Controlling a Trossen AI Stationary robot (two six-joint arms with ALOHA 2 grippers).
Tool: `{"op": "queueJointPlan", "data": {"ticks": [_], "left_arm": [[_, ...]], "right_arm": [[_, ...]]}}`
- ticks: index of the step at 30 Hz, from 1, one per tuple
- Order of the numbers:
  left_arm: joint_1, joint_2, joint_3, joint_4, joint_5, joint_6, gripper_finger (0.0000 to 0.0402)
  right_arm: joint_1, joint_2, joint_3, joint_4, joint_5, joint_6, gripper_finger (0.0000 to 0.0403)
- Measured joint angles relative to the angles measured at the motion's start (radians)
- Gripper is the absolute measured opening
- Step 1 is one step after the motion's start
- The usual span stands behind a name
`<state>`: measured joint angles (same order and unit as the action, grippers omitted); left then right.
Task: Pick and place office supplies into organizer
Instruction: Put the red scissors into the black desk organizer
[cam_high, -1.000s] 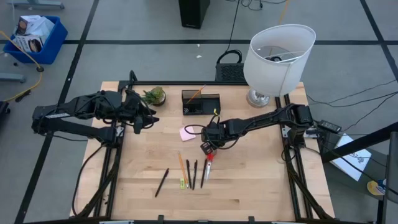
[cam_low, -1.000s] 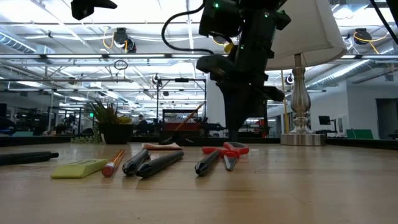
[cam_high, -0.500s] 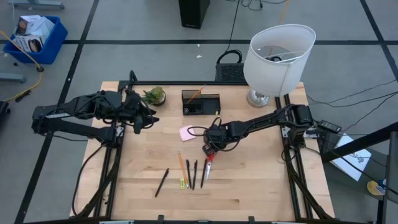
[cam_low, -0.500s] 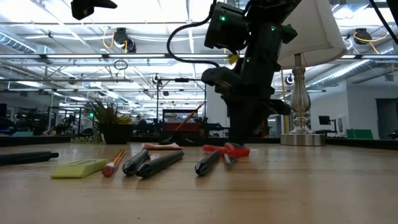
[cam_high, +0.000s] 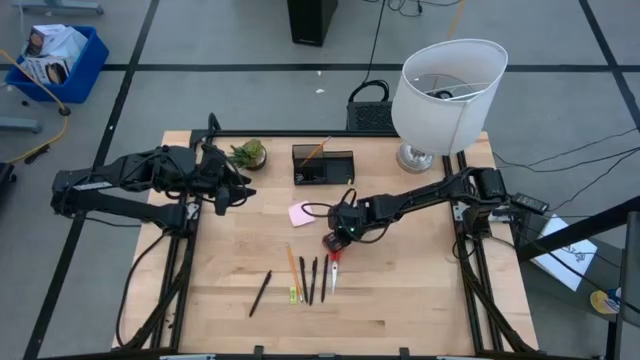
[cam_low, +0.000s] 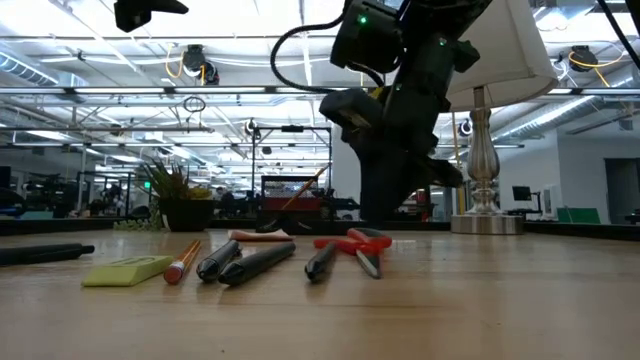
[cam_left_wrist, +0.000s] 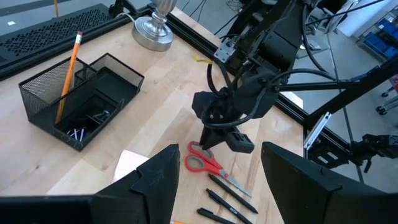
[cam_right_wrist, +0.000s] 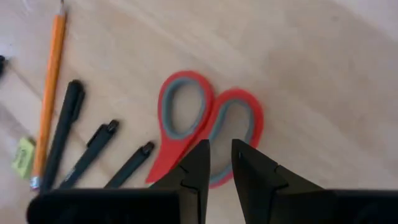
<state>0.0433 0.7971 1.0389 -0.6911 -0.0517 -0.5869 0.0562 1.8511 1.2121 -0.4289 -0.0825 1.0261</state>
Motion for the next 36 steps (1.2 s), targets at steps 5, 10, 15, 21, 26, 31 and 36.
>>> {"op": "queueJointPlan", "data": {"ticks": [5,10,15,21,26,31,36], "left_arm": [[0.000,0.000,0.000,0.000,0.000,0.002,0.0232],[0.000,0.000,0.000,0.000,0.000,0.002,0.0232],[0.000,0.000,0.000,0.000,0.000,0.001,0.0232],[0.000,0.000,0.000,0.000,0.000,0.009,0.0232],[0.000,0.001,0.000,0.000,-0.001,0.029,0.0232],[0.000,0.001,0.000,0.000,-0.001,0.034,0.0232],[0.000,0.001,0.000,0.000,-0.001,0.040,0.0232]], "right_arm": [[-0.010,0.000,0.000,0.101,-0.157,0.004,0.0059],[-0.029,0.000,0.004,0.203,-0.311,0.035,0.0059],[-0.022,-0.003,0.008,0.169,-0.340,0.042,0.0072],[-0.019,-0.018,0.008,0.085,-0.333,0.029,0.0133],[-0.058,-0.030,0.008,-0.008,-0.291,-0.012,0.0171],[-0.095,-0.028,0.008,-0.060,-0.222,-0.063,0.0165],[-0.102,-0.028,0.015,-0.100,-0.177,-0.096,0.0156]]}}
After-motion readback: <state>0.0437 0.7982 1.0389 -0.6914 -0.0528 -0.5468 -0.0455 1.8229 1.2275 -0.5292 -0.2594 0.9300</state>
